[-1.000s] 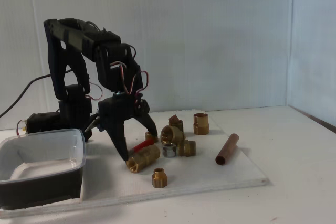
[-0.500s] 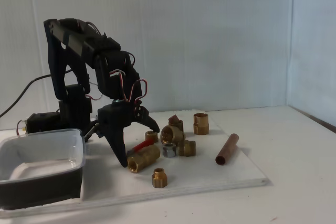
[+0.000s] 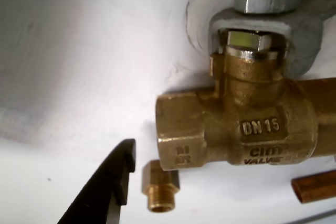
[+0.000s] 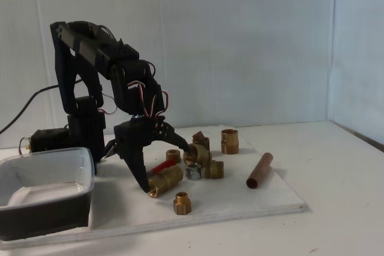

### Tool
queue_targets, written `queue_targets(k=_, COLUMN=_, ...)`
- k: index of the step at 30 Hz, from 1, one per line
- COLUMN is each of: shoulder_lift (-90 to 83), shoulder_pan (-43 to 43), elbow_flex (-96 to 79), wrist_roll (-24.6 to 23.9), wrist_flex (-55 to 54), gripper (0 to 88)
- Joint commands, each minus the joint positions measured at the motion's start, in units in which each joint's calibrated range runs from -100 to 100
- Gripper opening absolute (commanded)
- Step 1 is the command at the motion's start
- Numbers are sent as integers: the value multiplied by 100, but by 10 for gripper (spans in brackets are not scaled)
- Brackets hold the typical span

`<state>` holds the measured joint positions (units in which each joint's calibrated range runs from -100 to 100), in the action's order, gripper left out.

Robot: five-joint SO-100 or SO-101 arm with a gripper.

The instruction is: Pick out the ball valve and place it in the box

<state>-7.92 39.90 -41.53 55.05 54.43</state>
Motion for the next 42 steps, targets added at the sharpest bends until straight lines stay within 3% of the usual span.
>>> queue_targets(k=1, shoulder_lift=-128, shoulder_pan=-5, elbow_flex=83, wrist_roll=-24, wrist_flex=-14, gripper=534)
queue_targets(k=13, shoulder_lift=-128, shoulder_pan=-13, elbow_flex=588, wrist_roll=-34, wrist_flex=709, gripper=534)
queue_targets(k=26, shoulder_lift=-43, shoulder_pan=-315, elbow_flex=453, wrist_roll=-60, wrist_flex=769, gripper=534)
queue_targets(k=42, shoulder_lift=-52, shoulder_pan=-448, elbow_flex=-594, wrist_roll=-55, wrist_flex=-256, gripper=534)
